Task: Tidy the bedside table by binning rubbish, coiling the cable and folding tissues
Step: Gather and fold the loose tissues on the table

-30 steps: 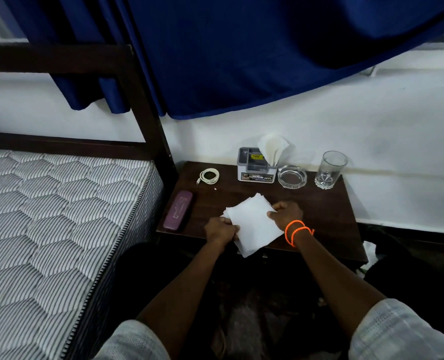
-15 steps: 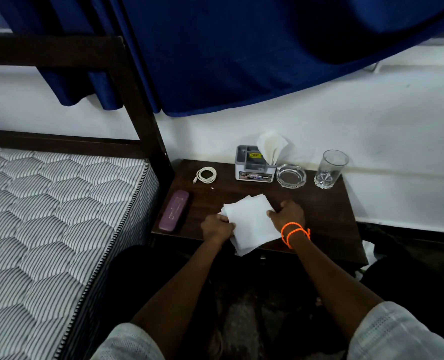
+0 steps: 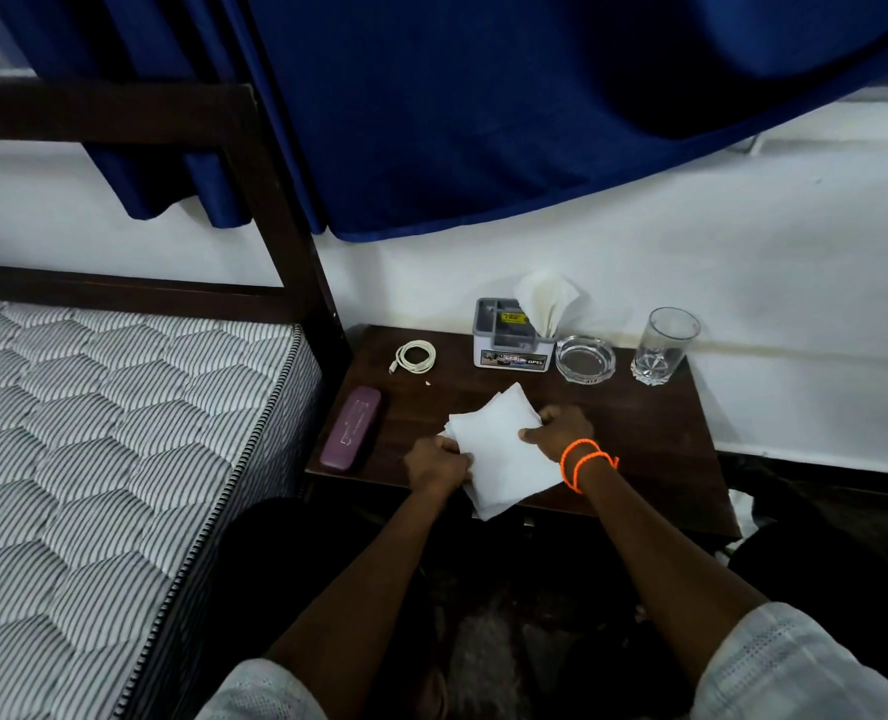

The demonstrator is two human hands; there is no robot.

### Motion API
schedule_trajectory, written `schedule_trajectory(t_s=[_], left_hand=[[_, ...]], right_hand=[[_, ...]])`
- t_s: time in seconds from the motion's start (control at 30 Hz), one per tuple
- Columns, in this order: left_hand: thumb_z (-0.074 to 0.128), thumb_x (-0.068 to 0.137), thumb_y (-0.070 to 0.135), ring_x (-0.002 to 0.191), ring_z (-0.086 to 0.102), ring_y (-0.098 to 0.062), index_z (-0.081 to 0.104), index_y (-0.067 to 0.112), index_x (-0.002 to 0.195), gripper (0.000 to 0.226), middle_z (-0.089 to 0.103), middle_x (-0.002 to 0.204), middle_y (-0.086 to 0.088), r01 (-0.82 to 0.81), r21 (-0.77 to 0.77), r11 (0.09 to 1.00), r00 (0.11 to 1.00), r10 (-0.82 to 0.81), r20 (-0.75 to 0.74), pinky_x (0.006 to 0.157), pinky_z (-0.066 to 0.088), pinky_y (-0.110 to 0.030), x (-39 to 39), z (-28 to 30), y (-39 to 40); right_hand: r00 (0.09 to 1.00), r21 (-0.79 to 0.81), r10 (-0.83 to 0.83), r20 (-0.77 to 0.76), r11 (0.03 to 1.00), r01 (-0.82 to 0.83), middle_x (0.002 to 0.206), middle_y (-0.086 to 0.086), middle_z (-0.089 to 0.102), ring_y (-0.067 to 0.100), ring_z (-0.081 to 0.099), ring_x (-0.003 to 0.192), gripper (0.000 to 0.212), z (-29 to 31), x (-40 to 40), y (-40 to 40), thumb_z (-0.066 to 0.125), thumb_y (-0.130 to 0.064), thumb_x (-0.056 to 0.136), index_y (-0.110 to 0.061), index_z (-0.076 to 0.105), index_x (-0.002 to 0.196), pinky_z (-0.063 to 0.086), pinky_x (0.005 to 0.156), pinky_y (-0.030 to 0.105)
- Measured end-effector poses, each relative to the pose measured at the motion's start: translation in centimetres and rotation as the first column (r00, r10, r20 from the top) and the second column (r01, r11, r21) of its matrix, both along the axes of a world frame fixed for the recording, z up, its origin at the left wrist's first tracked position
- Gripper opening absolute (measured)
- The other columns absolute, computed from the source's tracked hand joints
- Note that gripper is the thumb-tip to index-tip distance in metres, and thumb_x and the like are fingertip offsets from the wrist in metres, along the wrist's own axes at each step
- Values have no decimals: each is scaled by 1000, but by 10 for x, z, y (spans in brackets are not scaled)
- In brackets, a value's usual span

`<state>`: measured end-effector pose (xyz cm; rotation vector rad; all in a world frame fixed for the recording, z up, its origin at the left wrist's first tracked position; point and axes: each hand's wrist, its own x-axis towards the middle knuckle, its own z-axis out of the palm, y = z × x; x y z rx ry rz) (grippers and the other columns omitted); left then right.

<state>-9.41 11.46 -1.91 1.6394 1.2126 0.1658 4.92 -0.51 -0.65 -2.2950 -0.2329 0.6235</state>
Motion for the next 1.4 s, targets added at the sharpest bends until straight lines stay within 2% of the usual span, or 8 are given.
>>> schedule_trajectory(t_s=[0.4, 0.7, 0.8, 0.87, 1.0, 1.13, 1.3, 1.4], left_hand=[[77, 82, 28, 83, 75, -19, 79, 13, 96, 21, 80, 86, -11, -36, -37, 999, 997, 39, 63, 92, 60, -36, 0, -2, 1], [73, 89, 23, 99, 75, -29, 79, 8, 102, 21, 79, 101, -16, -83, -31, 996, 988, 86, 125, 96, 58, -40, -3, 10, -2], [69, 94, 41, 89, 75, -32, 75, 3, 91, 38, 78, 93, -18, -95, -124, 988, 975, 117, 189, 93, 60, -44, -3, 13, -4], [68, 94, 46, 80, 72, -28, 72, 10, 87, 37, 75, 90, -12, -69, -266, 962, 950, 144, 276, 82, 63, -42, -1, 19, -6], [76, 91, 29, 80, 70, -14, 77, 3, 102, 28, 77, 102, -10, 22, -216, 976, 950, 47, 310, 68, 56, -23, -2, 22, -5], [77, 88, 8, 40, 58, 1, 75, -7, 105, 22, 70, 74, -9, 17, -67, 998, 982, -4, 191, 45, 46, -10, -6, 12, 0], [82, 83, 11, 68, 65, -22, 75, -3, 106, 27, 76, 92, -20, 6, -53, 999, 992, 1, 128, 75, 57, -32, -4, 6, 9], [83, 82, 12, 44, 60, -8, 75, -1, 102, 25, 75, 85, -18, 10, -35, 999, 994, -6, 110, 60, 54, -23, 0, 3, 12]], right_hand=[[985, 110, -57, 166, 993, 39, 90, 8, 69, 20, 60, 83, 18, 3, 15, -25, 77, -16, 82, -6, 74, 97, 42, 77, 25], [943, 468, -224, -246, 825, 318, 111, 25, 66, 26, 59, 92, 35, 16, 17, -38, 71, 1, 86, 10, 63, 119, 53, 80, 38], [903, 544, -136, -408, 758, 360, 116, 29, 64, 31, 63, 89, 41, 22, 12, -35, 69, 2, 87, 10, 57, 125, 57, 62, 33], [884, 541, -81, -461, 764, 352, 120, 29, 64, 35, 64, 97, 43, 23, 9, -31, 70, 1, 87, 8, 56, 127, 58, 76, 42], [944, 480, -38, -327, 854, 201, 115, 29, 68, 36, 67, 99, 29, 18, 6, -27, 73, -4, 86, 8, 65, 111, 54, 94, 52], [989, 356, -54, -135, 929, 99, 100, 20, 72, 25, 64, 88, 18, 12, 4, -21, 79, -10, 82, -1, 69, 94, 53, 88, 41], [996, 209, -90, 2, 974, 88, 92, 9, 71, 22, 64, 86, 22, 7, 2, -14, 82, -18, 79, -4, 72, 92, 52, 83, 32], [990, 170, -136, 43, 977, 127, 87, 6, 70, 18, 62, 81, 18, 5, 2, -11, 84, -20, 75, -12, 71, 84, 45, 77, 25]])
